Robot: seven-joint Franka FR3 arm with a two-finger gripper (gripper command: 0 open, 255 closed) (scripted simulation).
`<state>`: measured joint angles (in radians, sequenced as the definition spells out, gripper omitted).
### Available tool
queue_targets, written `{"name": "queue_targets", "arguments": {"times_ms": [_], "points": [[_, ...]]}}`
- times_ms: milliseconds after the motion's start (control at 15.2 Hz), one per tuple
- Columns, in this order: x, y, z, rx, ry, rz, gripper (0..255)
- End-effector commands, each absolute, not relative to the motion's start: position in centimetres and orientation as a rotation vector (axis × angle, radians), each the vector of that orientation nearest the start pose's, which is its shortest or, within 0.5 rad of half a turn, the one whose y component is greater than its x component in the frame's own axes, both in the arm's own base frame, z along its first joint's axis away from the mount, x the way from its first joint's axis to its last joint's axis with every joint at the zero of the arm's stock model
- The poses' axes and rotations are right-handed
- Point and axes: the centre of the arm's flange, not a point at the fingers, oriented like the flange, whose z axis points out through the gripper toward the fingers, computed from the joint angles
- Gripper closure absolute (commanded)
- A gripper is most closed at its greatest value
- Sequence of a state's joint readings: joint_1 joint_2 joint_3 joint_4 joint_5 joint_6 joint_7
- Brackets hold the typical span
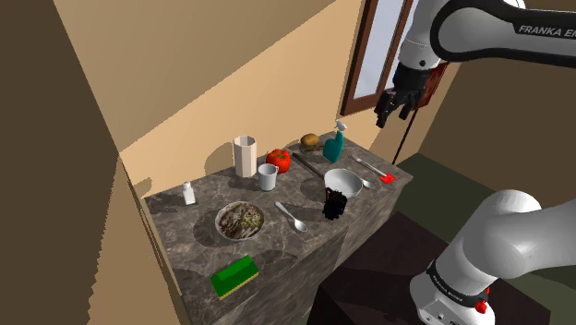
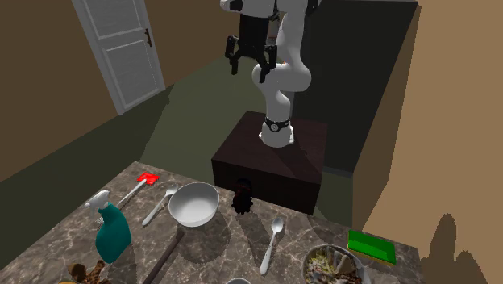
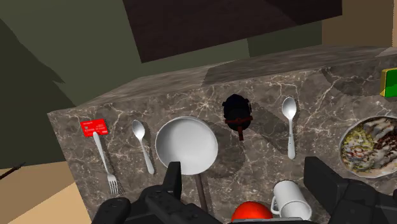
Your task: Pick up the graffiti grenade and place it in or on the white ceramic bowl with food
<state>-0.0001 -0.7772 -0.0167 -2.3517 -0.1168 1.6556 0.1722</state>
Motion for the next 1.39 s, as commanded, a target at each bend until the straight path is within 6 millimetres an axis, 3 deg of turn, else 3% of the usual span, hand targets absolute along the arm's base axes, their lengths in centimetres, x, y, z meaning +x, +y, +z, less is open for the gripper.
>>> {"name": "queue_targets", "arguments": {"times_ms": [0,1320], "points": [[31.8,-1.9,59.8,-3.224,0.29,-0.144,0],[42.8,-4.8,35.2,-3.085,0.318,0.07,0]]}}
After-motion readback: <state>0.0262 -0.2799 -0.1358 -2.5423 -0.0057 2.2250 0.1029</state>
